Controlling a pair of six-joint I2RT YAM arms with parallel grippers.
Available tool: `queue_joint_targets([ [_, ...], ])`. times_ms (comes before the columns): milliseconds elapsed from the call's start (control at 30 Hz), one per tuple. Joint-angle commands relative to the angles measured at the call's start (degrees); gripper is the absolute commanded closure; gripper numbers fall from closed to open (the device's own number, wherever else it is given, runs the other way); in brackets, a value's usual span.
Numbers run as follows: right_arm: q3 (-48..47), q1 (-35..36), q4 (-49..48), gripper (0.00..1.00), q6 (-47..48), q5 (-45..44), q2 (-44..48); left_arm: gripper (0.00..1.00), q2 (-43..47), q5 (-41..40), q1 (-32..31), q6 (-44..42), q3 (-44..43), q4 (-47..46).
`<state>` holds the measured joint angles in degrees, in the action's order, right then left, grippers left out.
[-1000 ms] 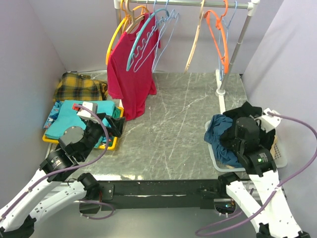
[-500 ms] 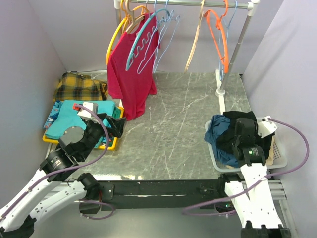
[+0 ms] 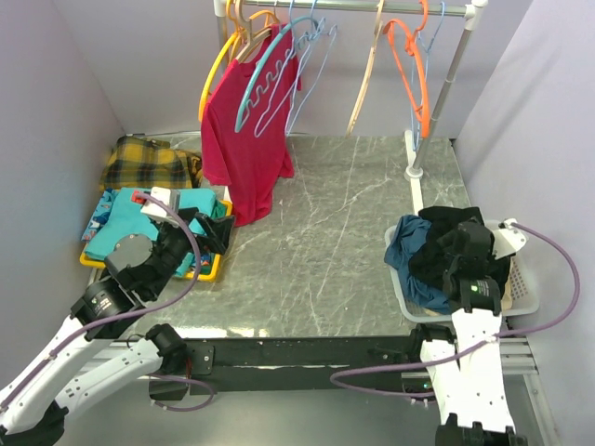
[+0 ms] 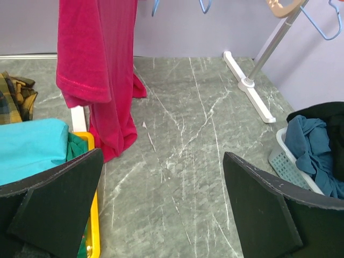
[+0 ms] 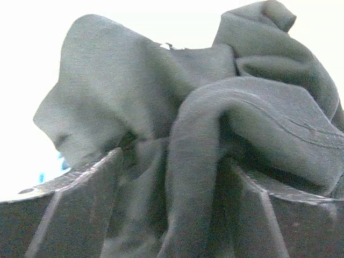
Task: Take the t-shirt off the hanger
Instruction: Place the T-shirt in the bin, then pick up the hanger from the clothesline.
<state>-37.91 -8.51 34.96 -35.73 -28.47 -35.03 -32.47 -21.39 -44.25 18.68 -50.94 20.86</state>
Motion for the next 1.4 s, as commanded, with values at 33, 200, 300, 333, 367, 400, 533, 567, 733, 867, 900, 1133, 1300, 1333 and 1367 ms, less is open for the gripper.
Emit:
queue_joint_targets([
  [33, -10.4, -0.3, 5.4, 0.18, 3.6, 4.5, 4.8, 0.01, -1.2, -2.0, -0.1, -2.4, -4.5, -1.8],
  [200, -16.0, -0.4, 8.4, 0.14, 4.3, 2.9, 8.8, 0.01, -2.1, -2.8, -0.1, -3.5, -7.0, -2.1],
  [300, -16.4, -0.3, 6.6, 0.13, 4.0, 4.5, 11.4, 0.01, -3.2, -3.5, -0.1, -2.3, -8.7, -2.0],
  [333, -16.1, -0.3, 5.7, 0.13, 4.3, 6.1, 11.9, 0.01, -3.7, -3.6, -0.2, -2.0, -10.3, -1.8],
  [367, -15.9, -0.3, 3.8, 0.13, 5.1, 7.9, 12.2, 0.01, -5.0, -3.8, -0.1, -1.9, -11.1, -1.8],
  [400, -15.7, -0.3, 2.8, 0.13, 5.7, 10.5, 12.1, 0.01, -5.8, -4.9, -0.1, -2.0, -11.9, -1.8],
  [533, -16.3, -0.3, 0.0, 0.16, 8.3, 26.5, 9.5, 0.0, -11.3, -8.5, -0.1, -2.2, -19.3, -1.0],
  [567, -16.3, -0.3, -0.6, 0.16, 8.3, 28.3, 9.4, 0.01, -14.9, -9.1, 0.0, -1.8, -21.6, 0.4],
  [733, -11.1, -0.3, -6.4, 0.16, 7.1, 42.0, 12.6, 0.01, -23.9, -2.1, 6.2, 0.1, -36.1, 4.9],
  [867, -8.3, -0.2, -8.1, 0.16, 7.4, 46.2, 13.4, 0.1, -32.5, 11.2, 16.5, 2.2, -45.7, 8.3],
  [900, -7.4, -0.2, -8.1, 0.16, 7.4, 46.4, 13.6, 0.12, -34.1, 12.5, 18.0, 2.0, -50.3, 9.3],
  [1133, -4.0, -0.2, -11.1, 0.16, 4.8, 50.9, 14.9, 0.26, -43.8, 23.1, 24.8, 2.5, -60.1, 12.1],
  [1300, -4.2, -0.3, -11.3, 0.16, 4.3, 51.8, 14.8, 0.32, -49.1, 36.2, 31.7, 6.0, -63.1, 12.1],
  [1333, -4.0, -0.2, -11.3, 0.16, 4.1, 51.8, 14.9, 0.32, -49.4, 37.3, 32.1, 6.1, -62.8, 11.6],
  [1367, -3.9, -0.2, -11.6, 0.16, 4.0, 51.8, 15.2, 0.32, -50.0, 37.8, 32.5, 6.1, -62.6, 11.2],
])
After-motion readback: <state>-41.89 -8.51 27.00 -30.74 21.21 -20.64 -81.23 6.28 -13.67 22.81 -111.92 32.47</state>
